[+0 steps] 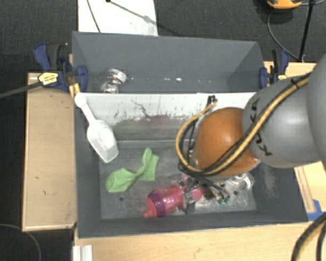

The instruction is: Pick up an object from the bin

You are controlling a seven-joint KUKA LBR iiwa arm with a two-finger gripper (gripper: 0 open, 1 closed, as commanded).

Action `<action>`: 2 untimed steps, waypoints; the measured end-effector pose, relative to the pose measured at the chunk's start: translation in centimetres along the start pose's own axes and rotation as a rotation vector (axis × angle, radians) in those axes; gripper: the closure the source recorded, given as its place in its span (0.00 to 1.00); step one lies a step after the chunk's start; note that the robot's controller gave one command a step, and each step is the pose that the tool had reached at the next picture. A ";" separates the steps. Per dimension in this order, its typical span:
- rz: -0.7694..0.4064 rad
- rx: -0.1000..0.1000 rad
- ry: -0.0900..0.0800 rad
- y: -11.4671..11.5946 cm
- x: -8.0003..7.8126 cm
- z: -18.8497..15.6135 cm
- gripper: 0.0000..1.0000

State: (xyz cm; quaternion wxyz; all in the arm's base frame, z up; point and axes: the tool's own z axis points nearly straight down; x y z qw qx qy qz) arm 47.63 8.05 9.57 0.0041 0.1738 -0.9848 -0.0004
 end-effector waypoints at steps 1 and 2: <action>0.002 0.001 -0.003 0.0 -0.1 -2.0 1.00; 0.002 0.002 -0.005 0.0 -0.1 -4.1 1.00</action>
Offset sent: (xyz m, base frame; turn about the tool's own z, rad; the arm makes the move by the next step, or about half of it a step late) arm 0.0000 0.0002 0.0071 0.0000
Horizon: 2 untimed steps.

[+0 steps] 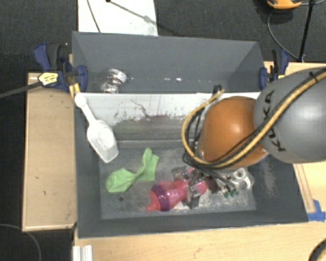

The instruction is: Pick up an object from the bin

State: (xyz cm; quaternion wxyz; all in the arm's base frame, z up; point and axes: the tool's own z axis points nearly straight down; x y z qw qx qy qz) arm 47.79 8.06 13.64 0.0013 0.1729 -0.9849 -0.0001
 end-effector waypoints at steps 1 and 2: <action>0.000 0.001 -0.005 0.0 -0.1 -1.6 1.00; 0.002 0.001 -0.007 0.0 -0.1 -2.6 1.00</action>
Offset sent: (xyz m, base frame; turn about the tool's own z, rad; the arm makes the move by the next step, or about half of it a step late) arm -0.0001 0.0000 0.0250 0.0000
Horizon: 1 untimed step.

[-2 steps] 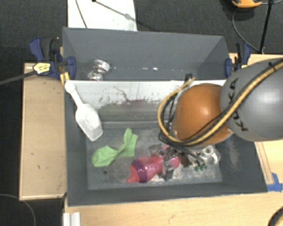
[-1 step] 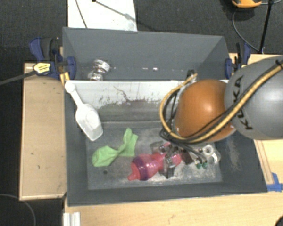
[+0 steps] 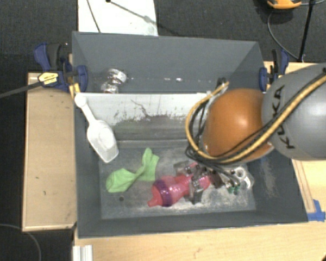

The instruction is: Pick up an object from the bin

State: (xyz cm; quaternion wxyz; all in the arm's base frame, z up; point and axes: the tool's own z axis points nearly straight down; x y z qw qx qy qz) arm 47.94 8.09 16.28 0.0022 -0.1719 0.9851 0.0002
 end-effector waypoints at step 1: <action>0.001 0.000 0.000 0.0 0.0 -0.6 1.00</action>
Offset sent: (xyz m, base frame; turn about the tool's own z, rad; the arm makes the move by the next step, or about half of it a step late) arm 0.0001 0.0000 0.0241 0.0000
